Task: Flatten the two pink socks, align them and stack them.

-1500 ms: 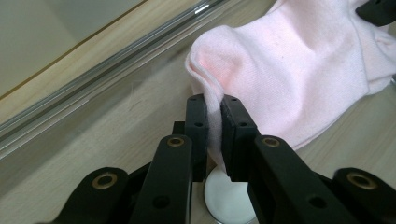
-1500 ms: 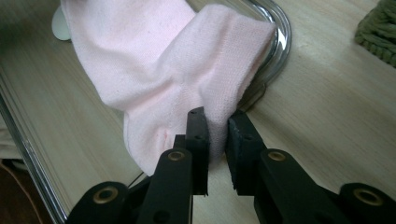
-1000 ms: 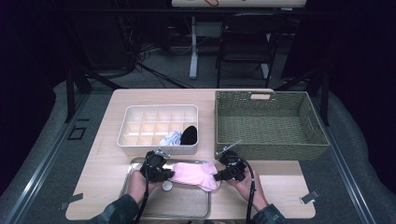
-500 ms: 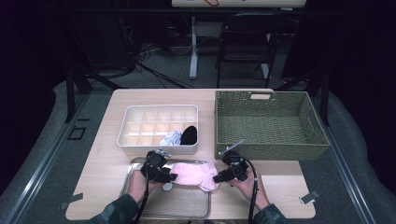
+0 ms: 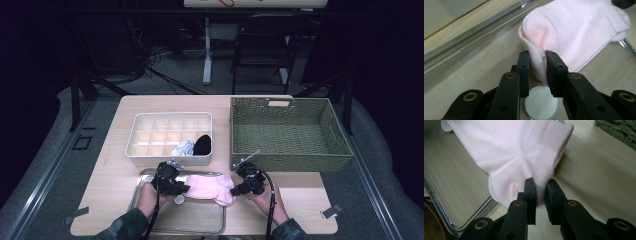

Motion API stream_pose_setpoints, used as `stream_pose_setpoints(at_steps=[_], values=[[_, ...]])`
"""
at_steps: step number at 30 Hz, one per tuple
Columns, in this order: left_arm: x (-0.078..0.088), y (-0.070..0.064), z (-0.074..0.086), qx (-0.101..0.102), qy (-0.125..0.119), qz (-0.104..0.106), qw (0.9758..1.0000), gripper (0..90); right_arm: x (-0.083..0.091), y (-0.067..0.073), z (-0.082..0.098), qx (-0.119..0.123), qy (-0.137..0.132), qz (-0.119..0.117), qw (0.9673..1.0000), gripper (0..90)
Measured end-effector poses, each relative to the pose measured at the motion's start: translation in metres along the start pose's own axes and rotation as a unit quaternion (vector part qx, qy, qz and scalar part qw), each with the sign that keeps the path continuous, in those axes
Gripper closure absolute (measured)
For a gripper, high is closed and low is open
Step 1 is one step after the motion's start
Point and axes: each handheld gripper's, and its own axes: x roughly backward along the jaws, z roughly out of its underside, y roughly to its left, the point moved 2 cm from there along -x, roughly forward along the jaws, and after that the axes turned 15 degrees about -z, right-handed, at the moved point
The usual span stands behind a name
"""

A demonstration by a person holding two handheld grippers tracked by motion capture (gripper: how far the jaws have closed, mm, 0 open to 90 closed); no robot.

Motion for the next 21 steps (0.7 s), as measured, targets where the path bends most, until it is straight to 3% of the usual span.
stream_pose_setpoints(at_steps=[4,5,8,9,10,11,14,15,21], values=[[-0.001,-0.003,0.0,-0.005,-0.001,0.005,1.0,75.8,0.003,-0.001,0.0,0.002,-0.002,-0.001,1.0,80.8],[-0.001,-0.004,0.0,-0.007,-0.001,0.005,1.0,75.9,0.002,0.0,0.001,-0.004,-0.014,-0.008,0.9999,80.8],[-0.003,-0.005,-0.001,-0.006,-0.001,0.006,1.0,76.5,0.007,-0.002,0.001,0.001,-0.006,-0.002,1.0,80.8],[-0.003,-0.006,-0.001,-0.001,-0.003,0.007,1.0,76.5,0.012,-0.001,0.001,0.001,0.017,0.005,0.9998,80.8],[-0.004,-0.006,-0.002,-0.001,-0.003,0.007,1.0,76.5,0.016,-0.001,0.001,0.002,0.02,0.004,0.9998,80.8],[-0.004,-0.008,-0.003,-0.001,-0.006,0.006,1.0,76.4,0.013,-0.001,0.002,0.003,-0.01,-0.001,0.9999,80.8],[-0.005,-0.01,-0.004,-0.006,-0.006,0.009,0.9999,76.4,0.016,-0.001,0.003,0.003,-0.01,-0.001,0.9999,80.8],[-0.005,-0.01,-0.004,-0.005,-0.007,0.008,0.9999,76.5,0.015,-0.001,0.003,-0.001,-0.023,-0.006,0.9997,80.9],[-0.007,-0.012,-0.006,-0.009,-0.01,0.01,0.9999,78.0,0.02,-0.002,0.004,0.0,-0.021,-0.008,0.9997,80.9]])
